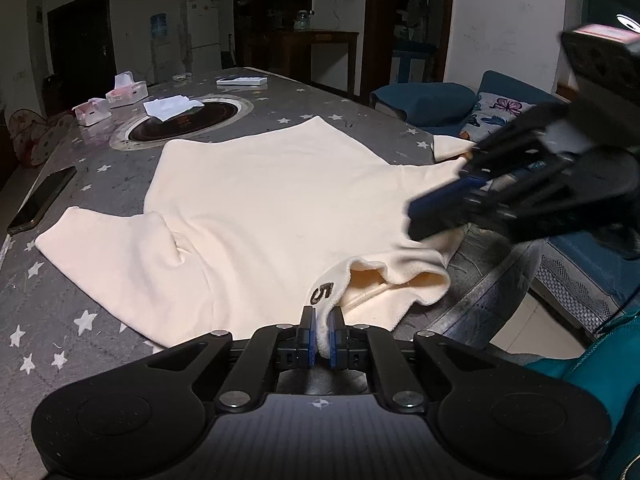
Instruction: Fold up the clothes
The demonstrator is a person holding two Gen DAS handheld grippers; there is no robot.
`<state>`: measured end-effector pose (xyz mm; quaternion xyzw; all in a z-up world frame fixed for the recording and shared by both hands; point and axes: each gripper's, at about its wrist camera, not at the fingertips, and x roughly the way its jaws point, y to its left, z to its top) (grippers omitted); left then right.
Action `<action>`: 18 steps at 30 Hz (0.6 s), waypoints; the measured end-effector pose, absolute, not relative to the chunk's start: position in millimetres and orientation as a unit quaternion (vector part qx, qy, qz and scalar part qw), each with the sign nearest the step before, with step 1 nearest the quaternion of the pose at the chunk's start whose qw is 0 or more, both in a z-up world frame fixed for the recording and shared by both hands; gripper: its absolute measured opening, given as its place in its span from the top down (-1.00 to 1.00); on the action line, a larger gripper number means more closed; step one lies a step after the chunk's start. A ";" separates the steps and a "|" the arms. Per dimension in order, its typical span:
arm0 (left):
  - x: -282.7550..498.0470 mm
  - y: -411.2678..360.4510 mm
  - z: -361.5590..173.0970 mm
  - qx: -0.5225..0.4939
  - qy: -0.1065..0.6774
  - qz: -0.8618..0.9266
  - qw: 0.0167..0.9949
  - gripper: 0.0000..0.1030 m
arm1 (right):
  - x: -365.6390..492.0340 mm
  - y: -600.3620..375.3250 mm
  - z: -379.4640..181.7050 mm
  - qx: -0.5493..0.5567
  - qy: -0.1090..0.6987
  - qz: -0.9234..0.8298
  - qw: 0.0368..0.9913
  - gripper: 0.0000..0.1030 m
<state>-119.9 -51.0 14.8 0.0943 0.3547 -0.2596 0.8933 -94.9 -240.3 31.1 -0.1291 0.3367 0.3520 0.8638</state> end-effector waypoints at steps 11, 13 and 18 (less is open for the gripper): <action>-116.0 -40.2 17.2 0.080 0.364 -0.259 0.891 0.77 | -88.8 -204.2 -2.4 -0.156 0.349 0.391 0.837 0.80; -113.4 -37.2 20.9 0.071 0.363 -0.264 0.891 0.77 | -88.7 -207.1 1.8 -0.152 0.346 0.393 0.838 0.80; -106.4 -25.5 32.9 0.058 0.348 -0.260 0.899 0.76 | -81.6 -213.7 8.3 -0.121 0.341 0.384 0.849 0.79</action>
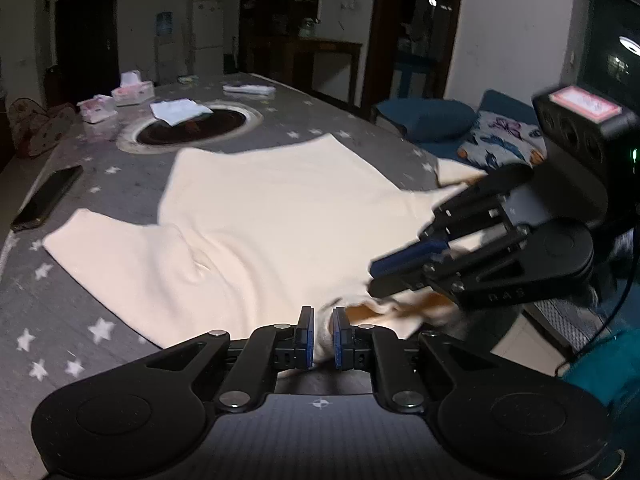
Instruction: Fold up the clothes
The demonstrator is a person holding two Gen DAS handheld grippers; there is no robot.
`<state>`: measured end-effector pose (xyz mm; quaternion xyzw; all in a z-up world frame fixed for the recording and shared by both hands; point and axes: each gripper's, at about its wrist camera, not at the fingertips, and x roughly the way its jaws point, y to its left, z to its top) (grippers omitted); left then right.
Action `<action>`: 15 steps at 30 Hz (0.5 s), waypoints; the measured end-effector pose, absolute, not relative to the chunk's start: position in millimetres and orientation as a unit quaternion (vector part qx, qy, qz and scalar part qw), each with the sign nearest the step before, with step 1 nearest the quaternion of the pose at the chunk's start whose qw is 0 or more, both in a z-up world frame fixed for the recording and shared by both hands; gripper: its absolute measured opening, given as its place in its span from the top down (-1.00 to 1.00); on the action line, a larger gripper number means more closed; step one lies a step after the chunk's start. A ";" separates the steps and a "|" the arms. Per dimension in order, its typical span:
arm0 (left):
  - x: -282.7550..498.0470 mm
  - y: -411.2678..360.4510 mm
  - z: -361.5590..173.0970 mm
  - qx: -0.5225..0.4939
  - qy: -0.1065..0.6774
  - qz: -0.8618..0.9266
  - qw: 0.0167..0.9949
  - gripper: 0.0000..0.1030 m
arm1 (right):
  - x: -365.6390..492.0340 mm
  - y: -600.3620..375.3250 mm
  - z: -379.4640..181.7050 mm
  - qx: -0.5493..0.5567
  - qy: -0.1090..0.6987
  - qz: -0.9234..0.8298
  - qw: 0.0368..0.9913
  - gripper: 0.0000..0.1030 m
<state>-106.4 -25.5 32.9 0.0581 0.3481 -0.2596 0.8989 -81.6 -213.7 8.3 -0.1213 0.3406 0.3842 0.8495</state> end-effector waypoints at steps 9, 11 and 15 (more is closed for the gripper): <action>-48.8 29.9 43.1 0.017 0.344 -0.115 0.932 0.67 | -79.8 -208.9 3.0 -0.128 0.352 0.402 0.836 0.79; -31.3 43.9 40.2 0.009 0.346 -0.072 0.935 0.59 | -77.2 -209.9 7.1 -0.117 0.347 0.400 0.840 0.78; 9.6 72.7 28.5 -0.011 0.353 0.002 0.935 0.40 | -71.8 -203.9 3.3 -0.111 0.354 0.401 0.837 0.75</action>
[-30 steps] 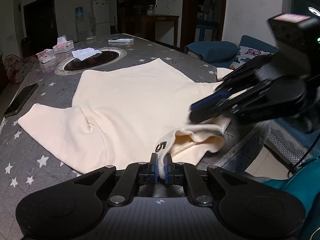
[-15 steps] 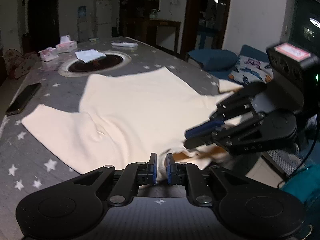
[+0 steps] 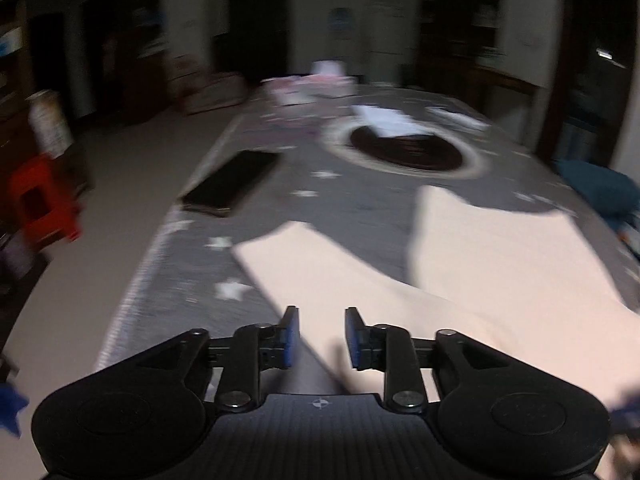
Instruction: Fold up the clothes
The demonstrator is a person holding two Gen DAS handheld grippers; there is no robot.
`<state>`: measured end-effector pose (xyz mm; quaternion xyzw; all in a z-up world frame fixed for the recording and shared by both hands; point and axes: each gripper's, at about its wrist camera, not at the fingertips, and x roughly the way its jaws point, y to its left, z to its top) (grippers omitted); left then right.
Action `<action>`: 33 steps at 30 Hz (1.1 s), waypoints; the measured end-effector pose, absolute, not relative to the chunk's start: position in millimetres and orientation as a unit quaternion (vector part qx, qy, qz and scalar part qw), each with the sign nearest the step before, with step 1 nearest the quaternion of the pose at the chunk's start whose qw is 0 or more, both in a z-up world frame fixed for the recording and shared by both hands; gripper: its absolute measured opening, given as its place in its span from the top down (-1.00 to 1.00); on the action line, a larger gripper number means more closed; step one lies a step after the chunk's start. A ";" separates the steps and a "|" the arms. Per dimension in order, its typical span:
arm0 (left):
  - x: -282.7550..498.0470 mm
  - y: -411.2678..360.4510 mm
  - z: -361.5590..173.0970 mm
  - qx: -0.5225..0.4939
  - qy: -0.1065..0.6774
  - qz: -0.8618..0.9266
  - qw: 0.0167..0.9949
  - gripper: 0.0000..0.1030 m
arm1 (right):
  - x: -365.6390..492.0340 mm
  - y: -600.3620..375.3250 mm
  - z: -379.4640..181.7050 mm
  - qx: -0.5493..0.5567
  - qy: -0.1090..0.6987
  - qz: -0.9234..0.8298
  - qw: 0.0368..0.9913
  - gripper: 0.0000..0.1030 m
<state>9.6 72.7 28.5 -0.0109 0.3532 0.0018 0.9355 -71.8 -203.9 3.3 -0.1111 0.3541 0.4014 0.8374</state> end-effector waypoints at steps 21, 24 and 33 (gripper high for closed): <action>79.1 101.0 -5.2 -0.048 0.349 0.058 0.934 0.88 | -55.3 -203.4 -5.6 -0.069 0.370 0.369 0.850 -0.70; 72.4 103.8 -3.8 -0.053 0.342 0.068 0.936 0.90 | -54.6 -203.2 -10.4 -0.067 0.377 0.364 0.849 -0.73; 27.5 132.9 10.5 -0.085 0.310 0.111 0.940 0.91 | -56.1 -201.4 -16.7 -0.069 0.380 0.361 0.849 -1.00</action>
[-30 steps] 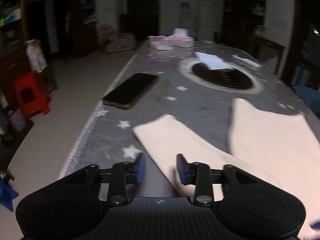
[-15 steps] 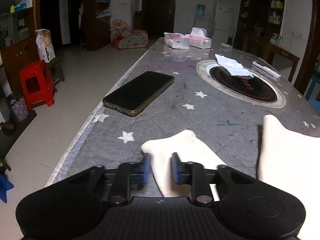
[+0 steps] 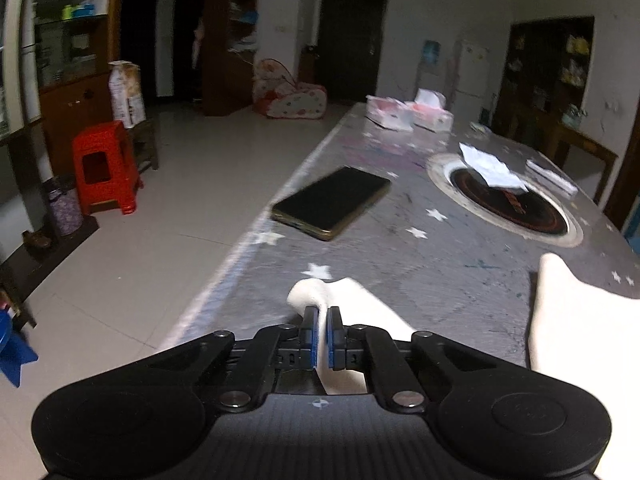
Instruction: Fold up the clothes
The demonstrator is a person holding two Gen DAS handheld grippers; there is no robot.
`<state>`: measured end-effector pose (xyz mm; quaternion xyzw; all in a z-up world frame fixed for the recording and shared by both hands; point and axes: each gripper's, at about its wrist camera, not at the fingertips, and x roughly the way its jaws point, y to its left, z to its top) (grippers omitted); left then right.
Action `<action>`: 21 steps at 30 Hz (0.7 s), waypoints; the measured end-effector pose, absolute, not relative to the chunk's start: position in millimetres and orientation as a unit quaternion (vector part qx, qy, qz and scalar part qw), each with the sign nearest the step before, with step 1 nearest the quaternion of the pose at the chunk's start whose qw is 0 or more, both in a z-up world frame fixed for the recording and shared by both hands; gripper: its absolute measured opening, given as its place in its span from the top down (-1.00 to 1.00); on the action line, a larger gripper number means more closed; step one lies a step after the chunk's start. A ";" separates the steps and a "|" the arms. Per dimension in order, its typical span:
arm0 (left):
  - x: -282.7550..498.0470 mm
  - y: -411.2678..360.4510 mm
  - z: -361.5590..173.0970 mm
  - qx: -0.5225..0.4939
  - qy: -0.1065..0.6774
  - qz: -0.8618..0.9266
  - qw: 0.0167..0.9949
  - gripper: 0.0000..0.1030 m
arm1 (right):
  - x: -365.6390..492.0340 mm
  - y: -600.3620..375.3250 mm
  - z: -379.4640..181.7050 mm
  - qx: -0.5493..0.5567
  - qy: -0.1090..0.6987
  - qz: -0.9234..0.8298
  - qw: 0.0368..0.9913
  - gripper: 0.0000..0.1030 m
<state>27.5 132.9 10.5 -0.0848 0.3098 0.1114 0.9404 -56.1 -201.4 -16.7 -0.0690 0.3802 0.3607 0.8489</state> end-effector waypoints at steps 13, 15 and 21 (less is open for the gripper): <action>-27.0 160.5 15.0 -0.099 0.294 0.169 0.936 0.91 | -62.0 -196.5 -18.8 -0.100 0.373 0.360 0.849 -1.00; -32.0 163.3 10.5 -0.099 0.304 0.175 0.931 0.91 | -63.5 -195.0 -19.0 -0.106 0.372 0.360 0.849 -1.00; -31.8 168.1 -2.1 -0.097 0.336 0.181 0.919 0.82 | -63.3 -196.1 -16.2 -0.099 0.376 0.364 0.846 -1.00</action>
